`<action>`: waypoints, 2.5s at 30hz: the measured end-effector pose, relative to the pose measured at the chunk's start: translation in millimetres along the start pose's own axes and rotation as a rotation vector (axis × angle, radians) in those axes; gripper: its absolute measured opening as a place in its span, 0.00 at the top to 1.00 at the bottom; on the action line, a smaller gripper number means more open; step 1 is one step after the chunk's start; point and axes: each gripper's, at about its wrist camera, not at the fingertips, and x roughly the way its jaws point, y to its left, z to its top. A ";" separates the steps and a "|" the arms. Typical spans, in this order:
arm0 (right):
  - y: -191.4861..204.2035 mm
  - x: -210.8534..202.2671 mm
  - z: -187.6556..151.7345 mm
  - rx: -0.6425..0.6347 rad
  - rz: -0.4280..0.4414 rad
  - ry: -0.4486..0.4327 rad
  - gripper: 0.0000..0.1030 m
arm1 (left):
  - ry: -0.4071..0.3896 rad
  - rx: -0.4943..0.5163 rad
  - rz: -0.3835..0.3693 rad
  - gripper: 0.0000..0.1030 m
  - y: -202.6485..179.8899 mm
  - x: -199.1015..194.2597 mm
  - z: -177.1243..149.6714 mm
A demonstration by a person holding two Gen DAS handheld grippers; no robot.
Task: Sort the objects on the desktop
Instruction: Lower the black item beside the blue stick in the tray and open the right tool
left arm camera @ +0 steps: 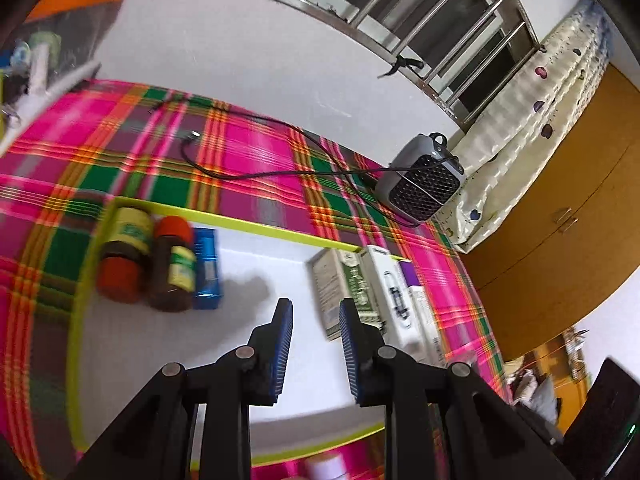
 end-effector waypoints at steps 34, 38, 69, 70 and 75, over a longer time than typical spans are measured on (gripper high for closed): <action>66.4 89.5 32.2 -0.019 0.090 0.127 0.73 | -0.132 -0.042 0.086 0.77 69.2 -62.5 -20.4; 73.4 107.5 42.6 -0.004 0.082 0.148 0.73 | -0.132 -0.061 0.086 0.77 74.9 -63.0 -19.1; 81.8 137.6 52.9 0.020 0.061 0.190 0.80 | -0.133 -0.098 0.088 0.77 86.4 -63.5 -19.1; 81.3 138.8 53.2 0.021 0.057 0.191 0.83 | -0.133 -0.097 0.088 0.77 86.3 -63.5 -19.1; 78.5 145.8 58.4 0.029 0.061 0.183 0.87 | -0.134 -0.096 0.089 0.77 86.0 -63.8 -19.4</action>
